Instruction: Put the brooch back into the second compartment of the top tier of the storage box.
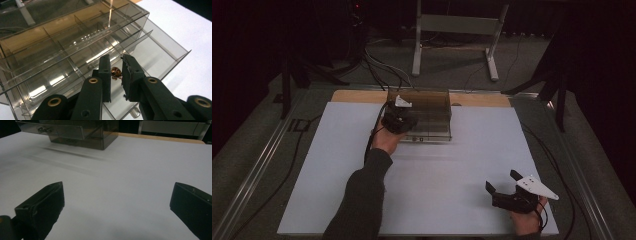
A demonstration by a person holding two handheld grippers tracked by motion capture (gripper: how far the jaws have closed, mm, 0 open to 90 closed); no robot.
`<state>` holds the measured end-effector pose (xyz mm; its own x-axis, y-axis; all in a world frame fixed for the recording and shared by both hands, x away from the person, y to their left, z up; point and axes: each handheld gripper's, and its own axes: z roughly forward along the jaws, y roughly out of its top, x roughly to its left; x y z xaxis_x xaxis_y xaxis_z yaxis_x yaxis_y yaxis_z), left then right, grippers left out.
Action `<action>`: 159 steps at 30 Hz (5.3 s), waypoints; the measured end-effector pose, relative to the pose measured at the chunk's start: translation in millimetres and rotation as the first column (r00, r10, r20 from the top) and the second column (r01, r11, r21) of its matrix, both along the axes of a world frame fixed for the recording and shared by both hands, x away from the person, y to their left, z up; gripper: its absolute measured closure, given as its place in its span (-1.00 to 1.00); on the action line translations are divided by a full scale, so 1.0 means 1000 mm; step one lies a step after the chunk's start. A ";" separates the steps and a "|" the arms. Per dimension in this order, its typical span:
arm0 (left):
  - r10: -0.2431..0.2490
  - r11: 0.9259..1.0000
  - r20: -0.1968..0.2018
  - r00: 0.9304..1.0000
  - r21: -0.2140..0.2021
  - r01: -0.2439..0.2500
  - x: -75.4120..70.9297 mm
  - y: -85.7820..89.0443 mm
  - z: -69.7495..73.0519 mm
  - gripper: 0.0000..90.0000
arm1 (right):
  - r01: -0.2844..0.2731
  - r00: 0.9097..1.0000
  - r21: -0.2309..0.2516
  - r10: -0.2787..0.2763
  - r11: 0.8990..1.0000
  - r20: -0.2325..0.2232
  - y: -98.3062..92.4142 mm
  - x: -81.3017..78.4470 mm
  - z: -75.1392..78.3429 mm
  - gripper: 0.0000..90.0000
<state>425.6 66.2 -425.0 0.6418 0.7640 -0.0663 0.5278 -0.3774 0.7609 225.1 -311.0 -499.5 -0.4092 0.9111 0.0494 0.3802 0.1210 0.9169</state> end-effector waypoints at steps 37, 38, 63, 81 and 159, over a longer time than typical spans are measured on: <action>0.004 0.999 -0.031 1.000 0.038 -0.003 0.005 -0.009 -0.013 0.45 | -0.003 1.000 -0.006 0.003 1.000 -0.003 0.000 0.000 0.000 -1.00; 0.004 0.999 -0.029 1.000 0.038 -0.003 0.004 -0.008 -0.012 0.40 | -0.003 1.000 -0.006 0.003 1.000 -0.003 0.000 0.000 0.000 -1.00; 0.091 0.995 0.048 0.995 -0.045 -0.089 -0.014 0.008 0.016 -0.96 | -0.003 1.000 -0.007 0.003 1.000 -0.003 0.001 0.000 -0.001 -1.00; 0.070 0.997 0.125 0.990 -0.041 -0.065 -0.042 0.035 0.026 -0.99 | -0.007 1.000 -0.007 0.007 1.000 -0.006 0.002 0.000 -0.001 -1.00; 0.181 0.979 0.251 0.951 -0.135 -0.151 -0.173 0.136 -0.063 -0.99 | -0.052 0.999 -0.007 0.052 0.999 0.000 0.011 0.001 -0.002 -1.00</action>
<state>252.4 202.2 -487.8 0.5133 0.8582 -0.0059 0.3532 -0.2050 0.9128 225.8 -300.0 -501.6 -0.4563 0.8888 0.0426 0.3729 0.1475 0.9161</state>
